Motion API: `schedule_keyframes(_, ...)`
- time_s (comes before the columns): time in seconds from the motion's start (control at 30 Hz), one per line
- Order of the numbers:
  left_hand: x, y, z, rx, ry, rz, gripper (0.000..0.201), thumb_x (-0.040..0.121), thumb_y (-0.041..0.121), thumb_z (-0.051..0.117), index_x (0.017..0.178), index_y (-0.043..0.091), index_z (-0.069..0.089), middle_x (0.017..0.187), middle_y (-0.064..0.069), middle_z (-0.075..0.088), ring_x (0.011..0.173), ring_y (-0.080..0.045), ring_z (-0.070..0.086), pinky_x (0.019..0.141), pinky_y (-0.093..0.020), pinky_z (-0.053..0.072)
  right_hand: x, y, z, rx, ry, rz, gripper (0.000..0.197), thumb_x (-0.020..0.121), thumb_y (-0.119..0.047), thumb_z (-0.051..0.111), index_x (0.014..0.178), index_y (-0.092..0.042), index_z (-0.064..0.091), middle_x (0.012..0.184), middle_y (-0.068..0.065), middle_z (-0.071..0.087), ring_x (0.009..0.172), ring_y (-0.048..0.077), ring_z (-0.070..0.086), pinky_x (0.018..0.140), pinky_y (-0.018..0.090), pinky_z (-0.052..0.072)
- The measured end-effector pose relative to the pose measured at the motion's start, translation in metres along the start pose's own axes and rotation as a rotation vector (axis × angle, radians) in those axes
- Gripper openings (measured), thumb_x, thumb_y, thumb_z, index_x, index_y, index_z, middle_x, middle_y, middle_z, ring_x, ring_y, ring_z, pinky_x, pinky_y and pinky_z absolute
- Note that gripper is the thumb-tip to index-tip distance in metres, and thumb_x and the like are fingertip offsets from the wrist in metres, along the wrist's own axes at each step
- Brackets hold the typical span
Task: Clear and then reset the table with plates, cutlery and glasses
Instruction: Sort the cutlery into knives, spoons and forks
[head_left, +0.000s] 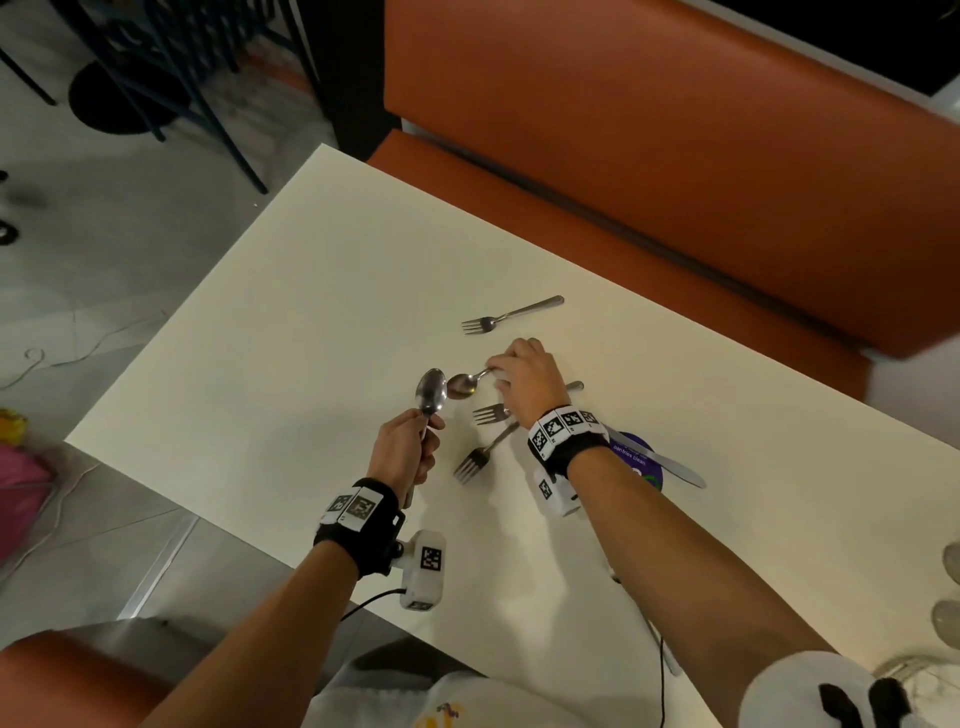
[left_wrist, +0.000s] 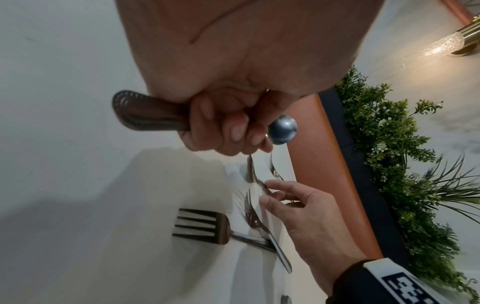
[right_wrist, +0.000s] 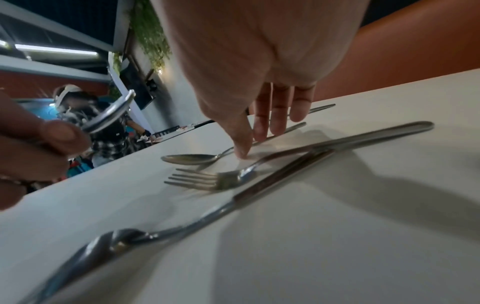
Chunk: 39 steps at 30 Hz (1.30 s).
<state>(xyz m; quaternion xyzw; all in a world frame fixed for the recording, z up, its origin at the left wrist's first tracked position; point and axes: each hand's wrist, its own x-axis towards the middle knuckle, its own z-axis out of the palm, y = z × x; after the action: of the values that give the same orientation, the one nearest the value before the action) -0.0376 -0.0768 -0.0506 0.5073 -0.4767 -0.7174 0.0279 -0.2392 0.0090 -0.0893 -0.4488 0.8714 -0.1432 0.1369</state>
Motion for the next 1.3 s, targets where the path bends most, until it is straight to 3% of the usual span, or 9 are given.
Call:
schedule_keyframes(0.3, -0.008, 0.001, -0.001, -0.020, 0.004, 0.003, 0.032, 0.105, 0.012, 0.036, 0.101, 0.003, 0.067, 0.056, 0.004, 0.037, 0.045, -0.011, 0.027, 0.042, -0.021, 0.018, 0.006, -0.008, -0.023, -0.132, -0.203, -0.052, 0.016, 0.089, -0.005, 0.064, 0.085, -0.020, 0.063, 0.096, -0.003, 0.060, 0.099, 0.022, 0.048, 0.084, 0.035, 0.039)
schedule_keyframes(0.47, -0.016, 0.001, 0.005, -0.009, 0.005, 0.042, 0.031, 0.108, 0.014, 0.034, 0.099, 0.006, 0.063, 0.060, 0.000, 0.041, 0.047, -0.015, 0.036, 0.045, -0.024, 0.027, -0.003, -0.010, -0.049, 0.038, -0.023, 0.040, 0.023, 0.091, 0.003, 0.059, 0.083, -0.019, 0.059, 0.088, -0.002, 0.061, 0.091, 0.022, 0.049, 0.080, 0.036, 0.045)
schedule_keyframes(0.6, -0.022, 0.001, 0.018, -0.007, -0.019, 0.105, 0.029, 0.108, 0.010, 0.032, 0.102, 0.002, 0.058, 0.063, -0.009, 0.051, 0.053, -0.028, 0.059, 0.048, -0.034, 0.049, -0.028, -0.022, -0.071, 0.435, 0.128, 0.203, 0.008, 0.090, -0.009, 0.071, 0.090, -0.016, 0.067, 0.086, -0.004, 0.066, 0.075, 0.008, 0.056, 0.068, 0.012, 0.046)
schedule_keyframes(0.7, -0.029, -0.002, 0.033, -0.025, -0.103, 0.102, 0.029, 0.111, 0.014, 0.029, 0.103, 0.001, 0.055, 0.071, -0.017, 0.066, 0.074, -0.041, 0.072, 0.068, -0.052, 0.063, -0.058, -0.033, -0.078, 0.657, 0.116, 0.286, 0.005, 0.088, -0.016, 0.076, 0.089, -0.019, 0.072, 0.086, -0.012, 0.068, 0.077, -0.002, 0.059, 0.068, 0.003, 0.042)
schedule_keyframes(0.8, -0.036, -0.006, 0.050, -0.012, -0.185, 0.099, 0.029, 0.111, 0.014, 0.030, 0.103, 0.000, 0.054, 0.087, -0.026, 0.070, 0.088, -0.048, 0.074, 0.079, -0.062, 0.061, -0.088, -0.038, -0.069, 0.973, 0.106, 0.436, 0.008, 0.087, -0.010, 0.076, 0.091, -0.016, 0.072, 0.087, -0.002, 0.071, 0.079, 0.014, 0.066, 0.077, 0.029, 0.058)
schedule_keyframes(0.87, -0.043, -0.008, 0.060, 0.012, -0.230, 0.098, 0.027, 0.109, 0.013, 0.034, 0.106, -0.003, 0.056, 0.092, -0.028, 0.070, 0.086, -0.049, 0.074, 0.076, -0.060, 0.061, -0.107, -0.041, -0.062, 1.159, 0.108, 0.519, 0.010, 0.087, -0.006, 0.075, 0.096, -0.009, 0.071, 0.088, 0.009, 0.073, 0.078, 0.019, 0.067, 0.076, 0.035, 0.059)
schedule_keyframes(1.03, -0.061, -0.014, 0.085, 0.106, -0.327, 0.108, 0.032, 0.107, 0.015, 0.036, 0.115, -0.002, 0.062, 0.084, -0.028, 0.068, 0.064, -0.039, 0.068, 0.054, -0.038, 0.054, -0.147, -0.042, -0.054, 1.181, 0.195, 0.644, 0.015, 0.083, -0.009, 0.080, 0.096, -0.008, 0.073, 0.091, 0.013, 0.077, 0.079, 0.018, 0.071, 0.080, 0.033, 0.060)
schedule_keyframes(1.13, -0.066, -0.022, 0.095, 0.146, -0.300, 0.080, 0.030, 0.106, 0.013, 0.035, 0.113, -0.001, 0.060, 0.065, -0.011, 0.059, 0.048, -0.021, 0.050, 0.046, -0.027, 0.037, -0.161, -0.035, -0.053, 1.109, 0.231, 0.641, 0.015, 0.080, -0.010, 0.082, 0.092, -0.010, 0.074, 0.091, 0.012, 0.077, 0.086, 0.020, 0.074, 0.087, 0.034, 0.060)
schedule_keyframes(1.3, -0.075, -0.025, 0.102, 0.191, -0.316, 0.045, 0.027, 0.104, 0.010, 0.033, 0.101, 0.006, 0.059, 0.058, 0.001, 0.040, 0.046, -0.012, 0.029, 0.045, -0.025, 0.020, -0.172, -0.021, -0.071, 0.921, 0.314, 0.616, 0.020, 0.085, -0.028, 0.079, 0.101, -0.017, 0.072, 0.091, -0.004, 0.073, 0.083, 0.004, 0.066, 0.075, 0.019, 0.050)
